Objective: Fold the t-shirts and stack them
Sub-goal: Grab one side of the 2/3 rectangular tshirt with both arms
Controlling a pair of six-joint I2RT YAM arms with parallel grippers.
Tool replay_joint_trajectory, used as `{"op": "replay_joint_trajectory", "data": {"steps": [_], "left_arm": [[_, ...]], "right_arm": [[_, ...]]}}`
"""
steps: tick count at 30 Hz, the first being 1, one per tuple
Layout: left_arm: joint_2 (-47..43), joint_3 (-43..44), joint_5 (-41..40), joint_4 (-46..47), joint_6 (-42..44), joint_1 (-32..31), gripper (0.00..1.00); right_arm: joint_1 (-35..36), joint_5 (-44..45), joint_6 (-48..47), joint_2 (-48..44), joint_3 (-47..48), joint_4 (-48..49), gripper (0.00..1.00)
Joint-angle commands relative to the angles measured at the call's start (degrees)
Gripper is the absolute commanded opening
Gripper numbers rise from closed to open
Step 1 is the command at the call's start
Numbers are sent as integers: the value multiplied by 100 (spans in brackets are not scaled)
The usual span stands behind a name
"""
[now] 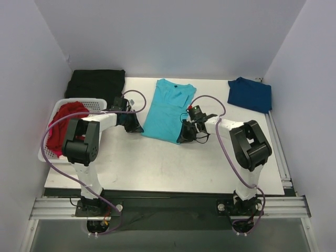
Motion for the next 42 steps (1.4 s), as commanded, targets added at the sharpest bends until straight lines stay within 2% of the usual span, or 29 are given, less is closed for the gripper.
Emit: {"op": "replay_joint_trajectory", "data": {"steps": [1,11,19,26,35,42], "left_arm": [[-240,-292,-407,-1050,257,-8,0],[-1382,-969,-521,-1938,-23,-236,0],[-2393,-1742,-749,-2281,-823,-1122,0],[-3736,-2209,-846,-2737,-1421,-1457,0],[-4986,-2200,-1092,-3492,-1992,-1765,0],[-5418,-1559,-1506,-4179,-1993,-1792,0]], "right_arm": [[47,121,-116,-347,-369,-490,0],[38,86,-591,-1200,-1045,-1228,0],[99,-301,-793,-2218,-1609,-1790,0],[266,-486,-864,-3151,-1952,-2388,0],[486,-644,-424,-4223,-1926,-3004,0],[591,-583,-486,-4523,-1443,-3531,0]]}}
